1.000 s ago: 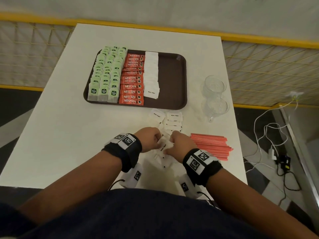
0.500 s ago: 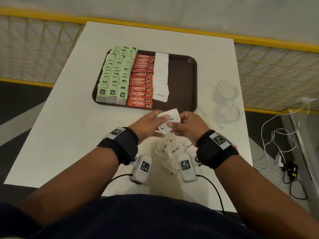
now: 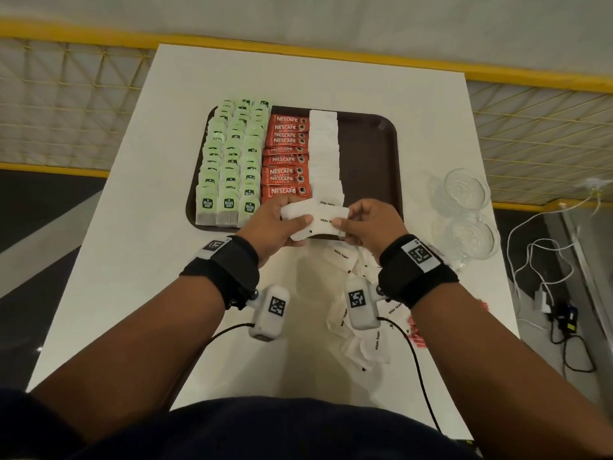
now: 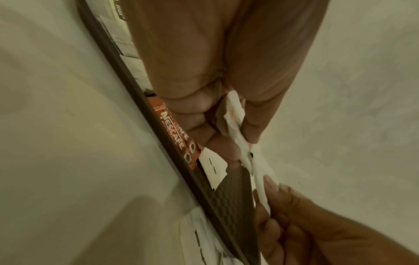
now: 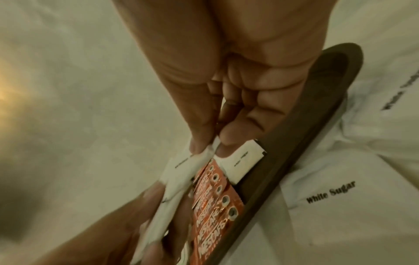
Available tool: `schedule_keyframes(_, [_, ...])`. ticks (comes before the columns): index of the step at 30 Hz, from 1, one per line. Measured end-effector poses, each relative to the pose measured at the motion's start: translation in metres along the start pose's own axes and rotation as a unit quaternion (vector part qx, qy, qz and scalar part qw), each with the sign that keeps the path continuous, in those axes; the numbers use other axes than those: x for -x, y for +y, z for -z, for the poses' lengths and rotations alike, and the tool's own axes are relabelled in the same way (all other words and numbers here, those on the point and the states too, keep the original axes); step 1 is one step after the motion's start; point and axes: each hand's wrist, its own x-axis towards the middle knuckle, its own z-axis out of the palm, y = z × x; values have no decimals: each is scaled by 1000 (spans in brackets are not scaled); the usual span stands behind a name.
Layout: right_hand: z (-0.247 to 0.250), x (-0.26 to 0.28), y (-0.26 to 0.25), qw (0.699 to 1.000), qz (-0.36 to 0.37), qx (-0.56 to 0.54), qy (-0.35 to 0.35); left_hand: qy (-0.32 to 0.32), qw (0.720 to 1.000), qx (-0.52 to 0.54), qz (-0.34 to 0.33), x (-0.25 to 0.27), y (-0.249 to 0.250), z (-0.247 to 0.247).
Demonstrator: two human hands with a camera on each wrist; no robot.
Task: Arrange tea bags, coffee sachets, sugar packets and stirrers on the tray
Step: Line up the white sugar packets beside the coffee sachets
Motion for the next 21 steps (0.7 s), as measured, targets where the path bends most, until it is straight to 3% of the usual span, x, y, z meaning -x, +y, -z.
schedule_keyframes(5, [-1,-25,7,997,-58,-26,41,30,999,-11,9,-15,4,28])
schedule_keyframes(14, [-14,-64,12,982,-78,157,75,27,999,-13,24,-29,4,52])
schedule_keyframes(21, [-24,-74,6,972,-69,202,98,-1,999,-34,32,-29,1,55])
